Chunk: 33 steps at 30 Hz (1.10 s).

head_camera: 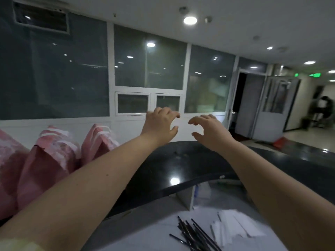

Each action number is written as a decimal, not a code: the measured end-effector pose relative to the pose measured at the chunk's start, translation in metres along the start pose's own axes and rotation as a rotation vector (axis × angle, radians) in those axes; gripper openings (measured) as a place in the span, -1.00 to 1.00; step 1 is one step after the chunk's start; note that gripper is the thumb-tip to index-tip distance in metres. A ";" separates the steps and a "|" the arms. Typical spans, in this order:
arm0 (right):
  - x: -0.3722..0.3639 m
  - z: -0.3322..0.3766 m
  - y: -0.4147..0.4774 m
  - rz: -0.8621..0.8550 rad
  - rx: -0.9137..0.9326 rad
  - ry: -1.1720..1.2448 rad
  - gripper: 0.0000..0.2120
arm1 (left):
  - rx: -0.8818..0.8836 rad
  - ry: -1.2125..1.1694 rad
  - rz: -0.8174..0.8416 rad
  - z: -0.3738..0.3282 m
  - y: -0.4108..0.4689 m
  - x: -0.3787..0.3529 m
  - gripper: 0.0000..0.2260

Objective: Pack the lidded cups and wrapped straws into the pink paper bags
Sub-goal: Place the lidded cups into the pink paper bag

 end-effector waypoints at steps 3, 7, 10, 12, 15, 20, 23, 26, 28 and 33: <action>0.030 -0.019 -0.058 -0.025 -0.152 -0.120 -0.67 | -0.116 -0.061 0.035 -0.046 -0.009 -0.016 -0.65; 0.088 -0.044 -0.143 0.004 -0.309 -0.279 -0.65 | -0.267 -0.156 0.081 -0.133 -0.018 -0.027 -0.64; 0.141 -0.060 -0.214 0.043 -0.418 -0.410 -0.64 | -0.397 -0.222 0.100 -0.215 -0.024 -0.024 -0.63; 0.181 -0.068 -0.262 0.040 -0.487 -0.500 -0.65 | -0.490 -0.286 0.092 -0.275 -0.029 -0.014 -0.63; 0.246 -0.073 -0.341 0.035 -0.629 -0.640 -0.65 | -0.615 -0.407 0.089 -0.369 -0.043 0.013 -0.60; 0.350 -0.057 -0.488 0.104 -0.869 -0.858 -0.63 | -0.796 -0.563 0.085 -0.536 -0.095 0.081 -0.61; 0.416 -0.033 -0.578 0.117 -0.976 -0.974 -0.67 | -0.919 -0.639 0.056 -0.635 -0.139 0.133 -0.60; 0.484 -0.002 -0.668 0.133 -1.094 -1.056 -0.66 | -1.015 -0.756 0.035 -0.732 -0.188 0.194 -0.61; 0.526 0.022 -0.730 0.129 -1.162 -1.095 -0.64 | -1.065 -0.832 0.029 -0.794 -0.225 0.237 -0.60; 0.611 0.087 -0.886 0.192 -1.351 -1.159 -0.63 | -1.243 -0.955 0.021 -0.934 -0.335 0.332 -0.56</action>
Point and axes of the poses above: each hand's wrist, its own y-axis towards the middle knuckle, its own x-axis out of the back of the hand, z = x × y, the point moved 4 cm from there along y, towards the middle knuckle
